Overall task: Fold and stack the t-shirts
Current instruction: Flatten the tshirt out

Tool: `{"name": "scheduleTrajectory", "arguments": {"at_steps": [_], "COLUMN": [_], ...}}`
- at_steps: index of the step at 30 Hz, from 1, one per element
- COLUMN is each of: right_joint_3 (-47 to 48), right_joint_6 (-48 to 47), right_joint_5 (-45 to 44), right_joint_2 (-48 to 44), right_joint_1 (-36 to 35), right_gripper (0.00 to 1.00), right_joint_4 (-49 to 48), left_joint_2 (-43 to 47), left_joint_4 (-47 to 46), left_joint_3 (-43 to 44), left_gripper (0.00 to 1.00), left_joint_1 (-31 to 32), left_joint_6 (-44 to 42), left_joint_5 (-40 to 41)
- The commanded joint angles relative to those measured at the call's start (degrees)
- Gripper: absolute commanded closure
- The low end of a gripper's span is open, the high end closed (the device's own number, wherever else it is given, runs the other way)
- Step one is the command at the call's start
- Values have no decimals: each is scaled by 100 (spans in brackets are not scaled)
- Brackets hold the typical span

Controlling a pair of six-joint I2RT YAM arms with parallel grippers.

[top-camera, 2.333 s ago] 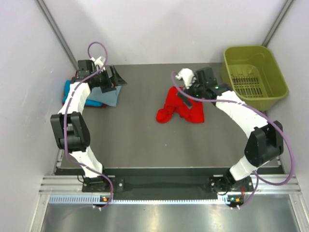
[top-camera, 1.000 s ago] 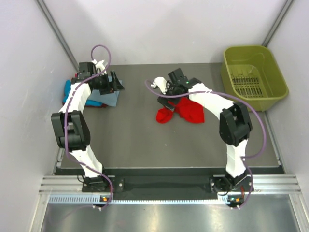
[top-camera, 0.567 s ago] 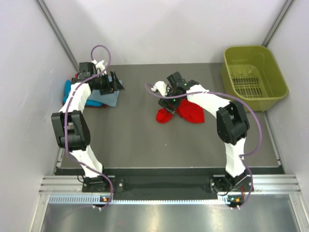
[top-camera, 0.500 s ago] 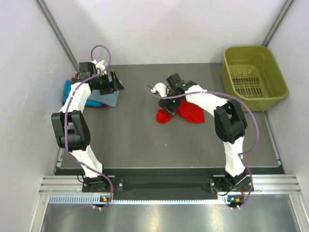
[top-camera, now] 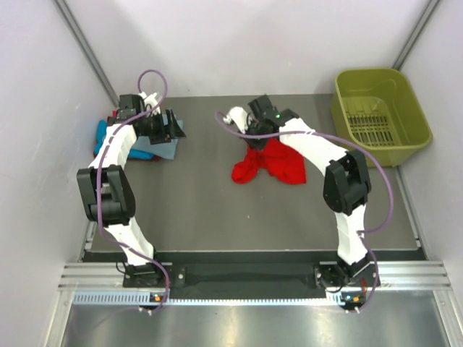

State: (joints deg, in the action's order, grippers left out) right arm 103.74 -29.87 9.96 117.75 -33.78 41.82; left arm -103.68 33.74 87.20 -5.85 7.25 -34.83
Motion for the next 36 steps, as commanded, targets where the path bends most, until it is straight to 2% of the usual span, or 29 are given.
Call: {"name": "scheduleTrajectory", "arguments": {"at_steps": [1, 4, 8, 14, 16, 18, 20, 23, 28, 32, 33, 34, 36], "right_joint_3": [979, 1770, 2771, 3292, 3258, 2882, 1925, 668, -1308, -1761, -1787, -1944, -1990], "right_joint_6": [-142, -81, 270, 815, 729, 466, 289, 297, 262, 605, 535, 482, 464], "right_joint_5": [94, 173, 226, 103, -186, -476, -758, -811, -1117, -1189, -1285, -1312, -1347], "right_joint_2": [-762, -772, -754, -1069, -1175, -1447, -1797, -2142, -2441, -2152, -2064, -2011, -2011], "right_joint_1": [-155, -304, -541, -806, -806, -727, -534, 307, 1250, 1918, 1936, 1945, 1884], "right_gripper": [100, 100, 100, 100, 100, 100, 100, 100, 100, 99, 93, 63, 32], "right_joint_4": [-139, -131, -358, -1210, -1299, -1299, -1370, -1387, -1930, -1880, -1819, -1835, -1845], "left_joint_2": [-30, 32, 111, 251, 260, 225, 182, 129, 93, 67, 58, 32, 23], "left_joint_4": [107, 64, -104, -394, -482, -526, -544, -596, -552, -456, -421, -386, -158], "left_joint_3": [17, 87, 96, -89, -142, -142, -133, -98, -89, -124, -142, -142, -142], "left_gripper": [20, 19, 19, 18, 18, 18, 18, 18, 18, 18, 18, 18, 18], "left_joint_1": [-22, -39, -83, -127, -127, -127, -127, -127, -127, -136, -127, -127, -127], "left_joint_6": [-294, -329, -285, -75, -57, -39, -30, -30, -83, -136, -153, -188, -285], "left_joint_5": [265, 670, 785, 785, 741, 688, 636, 635, 609, 504, 390, 302, -22]}}
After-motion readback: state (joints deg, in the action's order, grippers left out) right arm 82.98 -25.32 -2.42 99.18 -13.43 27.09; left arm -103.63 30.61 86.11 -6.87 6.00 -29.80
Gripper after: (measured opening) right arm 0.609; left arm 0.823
